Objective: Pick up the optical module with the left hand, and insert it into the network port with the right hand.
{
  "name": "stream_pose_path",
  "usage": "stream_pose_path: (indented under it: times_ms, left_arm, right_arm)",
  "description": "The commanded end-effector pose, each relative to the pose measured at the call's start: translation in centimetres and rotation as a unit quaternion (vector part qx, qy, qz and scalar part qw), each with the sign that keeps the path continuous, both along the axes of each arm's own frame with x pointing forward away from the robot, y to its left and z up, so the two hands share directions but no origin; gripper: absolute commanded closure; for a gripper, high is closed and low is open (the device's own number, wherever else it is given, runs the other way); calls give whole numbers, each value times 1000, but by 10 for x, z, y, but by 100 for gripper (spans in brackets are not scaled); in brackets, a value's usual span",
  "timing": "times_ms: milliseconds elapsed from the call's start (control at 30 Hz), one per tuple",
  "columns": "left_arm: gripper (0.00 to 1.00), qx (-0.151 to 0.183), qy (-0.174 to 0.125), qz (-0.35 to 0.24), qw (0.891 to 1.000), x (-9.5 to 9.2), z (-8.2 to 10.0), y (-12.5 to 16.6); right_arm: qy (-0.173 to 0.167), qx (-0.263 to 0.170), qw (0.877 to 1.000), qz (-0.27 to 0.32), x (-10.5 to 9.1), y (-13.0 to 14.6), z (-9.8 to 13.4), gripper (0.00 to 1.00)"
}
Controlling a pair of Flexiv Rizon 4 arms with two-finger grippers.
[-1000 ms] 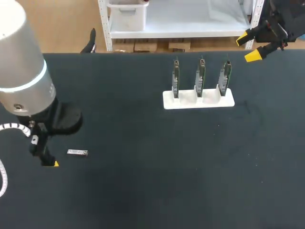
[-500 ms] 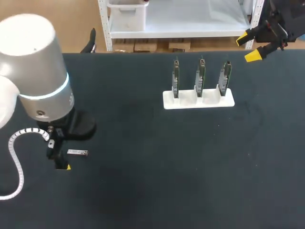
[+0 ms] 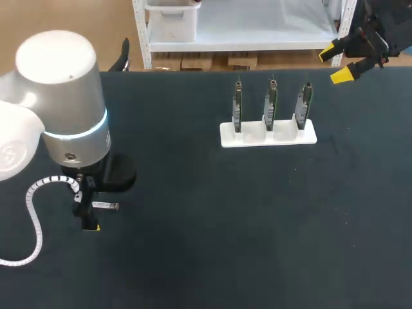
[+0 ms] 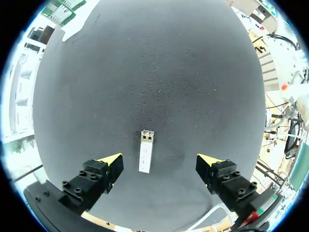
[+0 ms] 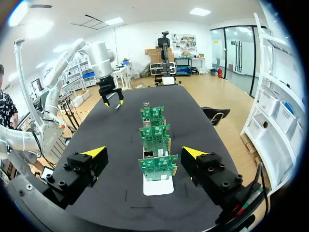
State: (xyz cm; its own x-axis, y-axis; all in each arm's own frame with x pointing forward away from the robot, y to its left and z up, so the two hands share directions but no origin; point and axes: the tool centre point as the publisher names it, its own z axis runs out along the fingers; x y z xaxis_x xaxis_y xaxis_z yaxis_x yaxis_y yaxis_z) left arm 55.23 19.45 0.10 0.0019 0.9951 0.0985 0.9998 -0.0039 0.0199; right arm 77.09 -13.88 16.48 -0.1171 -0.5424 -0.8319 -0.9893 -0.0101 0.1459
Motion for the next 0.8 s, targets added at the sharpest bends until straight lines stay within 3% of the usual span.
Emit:
stream_pose_path:
  times_ms: [33,800]
  left_arm:
    - [0,-2,2,4,1000,4,-3,3]
    - [0,-7,18,20,1000,6,-12,8]
  right_arm:
    - [-2,0,1000,-2,-2,0,0,0]
    - [-2,0,1000,-2,-2,0,0,0]
